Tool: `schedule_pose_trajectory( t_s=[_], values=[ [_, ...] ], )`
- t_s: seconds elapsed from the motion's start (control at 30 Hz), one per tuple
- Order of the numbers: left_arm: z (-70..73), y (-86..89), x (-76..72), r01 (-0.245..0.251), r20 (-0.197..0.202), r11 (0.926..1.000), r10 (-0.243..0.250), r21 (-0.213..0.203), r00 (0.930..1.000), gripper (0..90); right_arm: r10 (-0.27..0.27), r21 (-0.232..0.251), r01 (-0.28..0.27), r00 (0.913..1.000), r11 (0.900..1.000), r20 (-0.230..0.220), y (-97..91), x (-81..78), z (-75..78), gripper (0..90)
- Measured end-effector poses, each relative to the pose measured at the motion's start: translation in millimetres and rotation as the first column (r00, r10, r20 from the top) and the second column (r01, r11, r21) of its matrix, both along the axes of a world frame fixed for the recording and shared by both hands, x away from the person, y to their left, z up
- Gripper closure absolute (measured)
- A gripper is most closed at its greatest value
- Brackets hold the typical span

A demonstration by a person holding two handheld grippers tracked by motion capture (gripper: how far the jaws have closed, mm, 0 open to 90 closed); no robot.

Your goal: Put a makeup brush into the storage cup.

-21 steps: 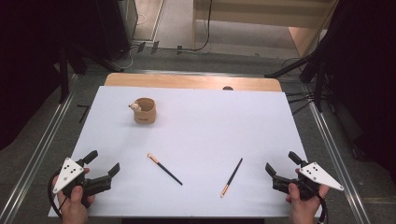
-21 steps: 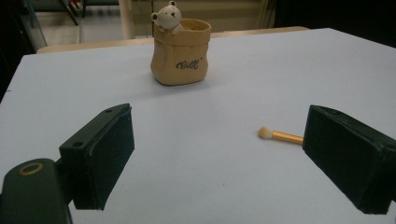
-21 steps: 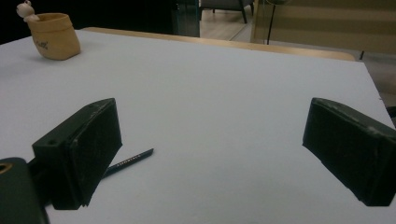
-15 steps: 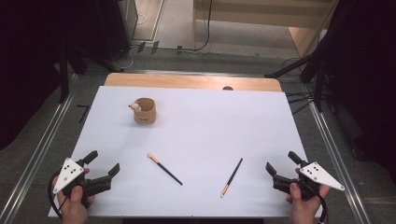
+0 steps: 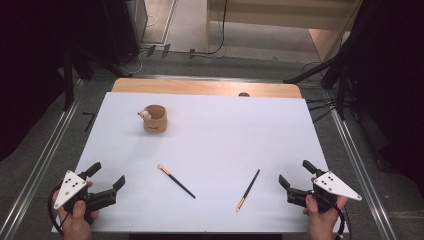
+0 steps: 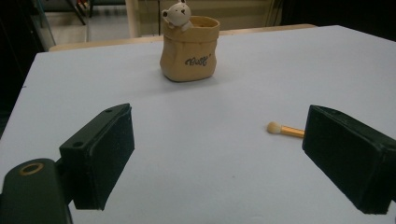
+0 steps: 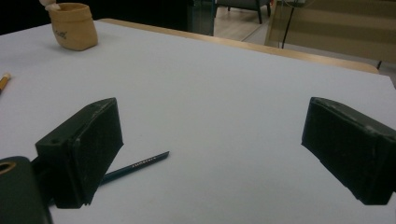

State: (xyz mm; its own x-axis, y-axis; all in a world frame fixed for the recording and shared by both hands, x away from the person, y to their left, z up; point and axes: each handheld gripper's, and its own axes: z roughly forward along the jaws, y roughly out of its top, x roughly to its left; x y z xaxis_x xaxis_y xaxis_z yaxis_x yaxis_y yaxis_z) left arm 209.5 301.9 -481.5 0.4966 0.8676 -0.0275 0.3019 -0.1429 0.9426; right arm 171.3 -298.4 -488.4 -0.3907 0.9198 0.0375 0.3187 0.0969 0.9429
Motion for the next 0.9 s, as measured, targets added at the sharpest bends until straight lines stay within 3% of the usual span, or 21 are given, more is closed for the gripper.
schedule_pose_trajectory(
  t_s=[0.5,0.67,0.9],
  values=[
    [0.3,-5.3,0.2,0.008,0.005,0.9999,-0.008,0.009,1.0000,9.5,0.057,-0.001,-0.057,0.9980,0.9984,-0.028,2.2,1.1,10.4,4.6],
    [-0.4,-8.9,2.2,0.014,0.005,0.9998,-0.014,0.015,0.9999,9.5,0.092,0.009,-0.092,0.9940,0.9958,-0.058,0.3,4.8,16.7,4.9],
    [-1.0,-9.2,1.1,0.005,0.002,0.9998,-0.005,0.019,1.0000,9.5,0.139,-0.034,-0.144,0.9829,0.9891,-0.121,7.5,13.5,21.0,4.9]
  ],
)
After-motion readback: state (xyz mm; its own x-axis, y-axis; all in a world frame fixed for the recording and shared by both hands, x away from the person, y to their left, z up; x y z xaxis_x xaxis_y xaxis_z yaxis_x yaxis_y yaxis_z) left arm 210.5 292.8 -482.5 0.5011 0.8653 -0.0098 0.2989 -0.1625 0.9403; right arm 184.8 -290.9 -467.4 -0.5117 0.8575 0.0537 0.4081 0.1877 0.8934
